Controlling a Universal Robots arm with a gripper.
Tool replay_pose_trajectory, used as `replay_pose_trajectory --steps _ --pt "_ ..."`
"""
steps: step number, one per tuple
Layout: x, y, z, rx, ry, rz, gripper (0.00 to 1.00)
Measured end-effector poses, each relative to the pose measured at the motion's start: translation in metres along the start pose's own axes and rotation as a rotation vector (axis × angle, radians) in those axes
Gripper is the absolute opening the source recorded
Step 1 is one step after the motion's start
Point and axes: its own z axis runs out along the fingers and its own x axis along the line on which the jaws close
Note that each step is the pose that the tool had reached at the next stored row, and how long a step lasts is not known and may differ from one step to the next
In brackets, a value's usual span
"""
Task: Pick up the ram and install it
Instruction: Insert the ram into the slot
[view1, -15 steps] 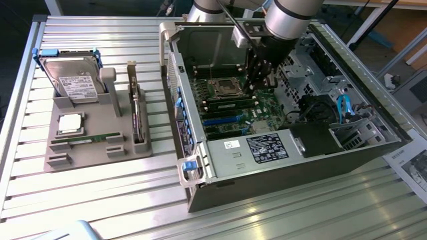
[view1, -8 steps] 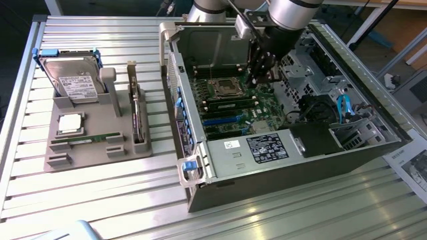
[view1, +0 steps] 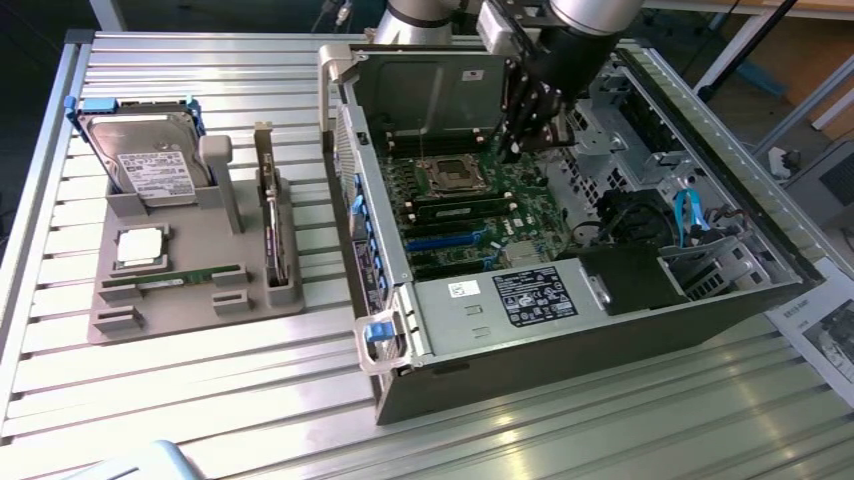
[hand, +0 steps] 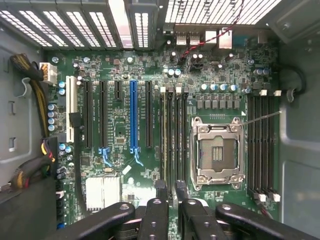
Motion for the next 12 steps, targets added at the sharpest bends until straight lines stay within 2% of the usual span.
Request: replay_pose_trajectory --steps 12 --pt "-0.002 0.001 -0.0289 0.0 0.0001 0.0 0.2"
